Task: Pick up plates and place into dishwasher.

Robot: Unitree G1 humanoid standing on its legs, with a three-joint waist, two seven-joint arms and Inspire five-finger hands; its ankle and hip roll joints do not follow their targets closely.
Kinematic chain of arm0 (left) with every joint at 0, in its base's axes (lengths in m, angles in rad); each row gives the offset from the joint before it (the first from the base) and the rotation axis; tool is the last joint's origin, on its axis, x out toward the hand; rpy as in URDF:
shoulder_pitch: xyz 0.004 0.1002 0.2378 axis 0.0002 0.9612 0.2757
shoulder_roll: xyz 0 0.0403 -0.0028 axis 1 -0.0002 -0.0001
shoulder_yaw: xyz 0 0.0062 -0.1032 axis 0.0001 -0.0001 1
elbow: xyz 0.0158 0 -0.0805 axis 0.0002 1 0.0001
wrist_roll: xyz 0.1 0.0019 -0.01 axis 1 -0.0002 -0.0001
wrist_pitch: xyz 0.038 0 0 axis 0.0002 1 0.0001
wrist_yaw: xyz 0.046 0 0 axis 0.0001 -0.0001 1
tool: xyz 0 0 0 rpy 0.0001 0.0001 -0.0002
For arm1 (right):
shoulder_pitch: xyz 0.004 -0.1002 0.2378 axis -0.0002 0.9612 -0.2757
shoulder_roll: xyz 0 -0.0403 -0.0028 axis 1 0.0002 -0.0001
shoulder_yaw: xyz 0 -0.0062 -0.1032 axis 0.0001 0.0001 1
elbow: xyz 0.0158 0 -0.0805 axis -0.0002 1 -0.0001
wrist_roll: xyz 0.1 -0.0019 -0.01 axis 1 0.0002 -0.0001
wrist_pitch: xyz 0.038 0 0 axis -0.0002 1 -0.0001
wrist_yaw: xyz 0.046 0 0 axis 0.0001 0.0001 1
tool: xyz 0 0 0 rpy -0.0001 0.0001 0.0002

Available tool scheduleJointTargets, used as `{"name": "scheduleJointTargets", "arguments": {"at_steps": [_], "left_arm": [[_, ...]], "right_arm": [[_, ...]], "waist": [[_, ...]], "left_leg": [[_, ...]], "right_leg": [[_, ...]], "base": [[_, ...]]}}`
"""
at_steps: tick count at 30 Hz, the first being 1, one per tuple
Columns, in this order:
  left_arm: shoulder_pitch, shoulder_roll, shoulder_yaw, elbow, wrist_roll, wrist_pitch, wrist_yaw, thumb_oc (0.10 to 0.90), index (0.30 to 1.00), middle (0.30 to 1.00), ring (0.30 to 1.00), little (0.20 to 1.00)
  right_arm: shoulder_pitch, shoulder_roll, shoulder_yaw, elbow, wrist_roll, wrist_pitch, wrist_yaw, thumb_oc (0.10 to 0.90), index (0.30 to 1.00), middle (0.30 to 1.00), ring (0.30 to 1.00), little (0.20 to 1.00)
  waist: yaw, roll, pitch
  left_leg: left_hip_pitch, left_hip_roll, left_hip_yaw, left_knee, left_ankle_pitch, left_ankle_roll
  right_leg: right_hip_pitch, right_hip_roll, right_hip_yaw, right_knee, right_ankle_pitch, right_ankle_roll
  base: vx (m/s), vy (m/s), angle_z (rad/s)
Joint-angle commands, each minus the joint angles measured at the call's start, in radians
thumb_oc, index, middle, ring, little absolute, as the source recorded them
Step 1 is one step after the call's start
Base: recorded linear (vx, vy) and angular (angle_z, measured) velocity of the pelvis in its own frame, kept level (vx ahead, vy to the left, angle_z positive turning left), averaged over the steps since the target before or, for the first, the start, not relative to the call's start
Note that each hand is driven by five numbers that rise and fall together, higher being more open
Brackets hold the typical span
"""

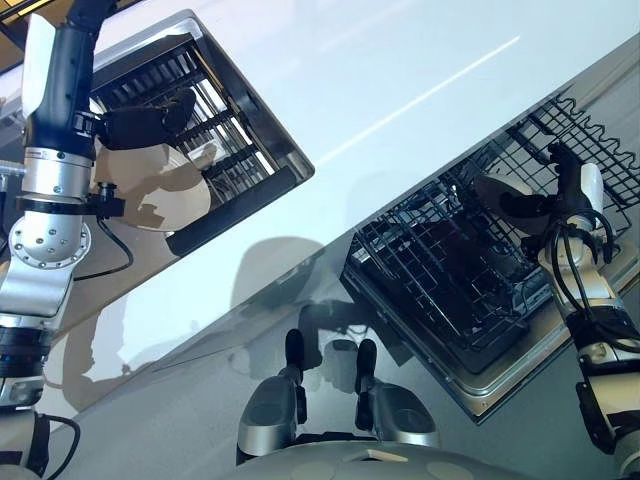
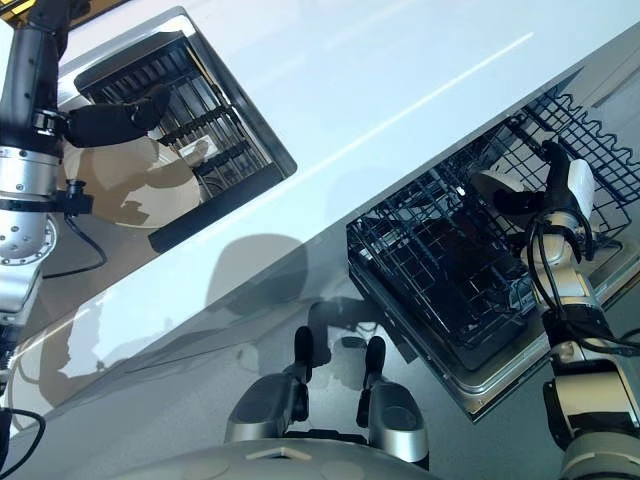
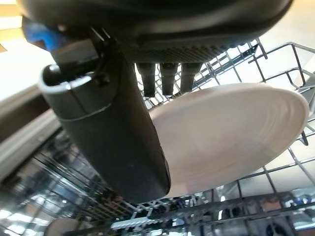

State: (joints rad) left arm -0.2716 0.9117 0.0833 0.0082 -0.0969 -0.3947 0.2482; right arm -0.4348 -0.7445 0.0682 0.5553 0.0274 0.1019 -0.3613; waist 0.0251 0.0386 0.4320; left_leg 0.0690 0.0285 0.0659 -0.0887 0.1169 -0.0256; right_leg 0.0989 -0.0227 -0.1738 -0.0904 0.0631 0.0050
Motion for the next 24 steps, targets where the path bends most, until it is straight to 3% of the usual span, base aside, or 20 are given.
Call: {"name": "scheduleJointTargets", "arguments": {"at_steps": [1, 13, 24], "left_arm": [[0.026, -0.018, 0.097, -0.044, 0.001, -0.07, 0.033, 0.8, 0.9, 0.9, 0.9, 0.9], [0.088, -0.062, 0.133, -0.06, 0.012, -0.077, 0.023, 0.8, 0.9, 0.9, 0.9, 0.9], [0.132, -0.092, 0.158, -0.057, 0.073, -0.085, 0.028, 0.8, 0.9, 0.9, 0.9, 0.9]], "right_arm": [[0.03, -0.068, -0.056, -0.097, -0.049, -0.094, -0.049, 0.8, 0.9, 0.9, 0.9, 0.9], [0.146, -0.048, -0.135, -0.279, -0.086, -0.126, 0.024, 0.8, 0.9, 0.9, 0.9, 0.9], [0.207, 0.017, -0.235, -0.475, -0.016, -0.244, -0.017, 0.8, 0.9, 0.9, 0.9, 0.9]], "waist": [[-0.015, -0.017, -0.172], [-0.03, -0.028, -0.232], [-0.047, -0.03, -0.278]], "left_leg": [[-0.001, -0.042, 0.023, 0.048, -0.128, 0.005], [0.044, -0.053, 0.037, 0.008, -0.132, 0.011], [0.069, -0.068, 0.051, 0.001, -0.155, 0.025]], "right_leg": [[-0.032, 0.049, -0.023, 0.138, -0.148, 0.004], [0.007, 0.04, -0.019, 0.095, -0.134, 0.024], [0.031, 0.03, -0.007, 0.057, -0.113, 0.047]], "base": [[0.03, 0.074, -0.03], [0.0, 0.074, -0.03], [-0.04, 0.082, -0.05]]}}
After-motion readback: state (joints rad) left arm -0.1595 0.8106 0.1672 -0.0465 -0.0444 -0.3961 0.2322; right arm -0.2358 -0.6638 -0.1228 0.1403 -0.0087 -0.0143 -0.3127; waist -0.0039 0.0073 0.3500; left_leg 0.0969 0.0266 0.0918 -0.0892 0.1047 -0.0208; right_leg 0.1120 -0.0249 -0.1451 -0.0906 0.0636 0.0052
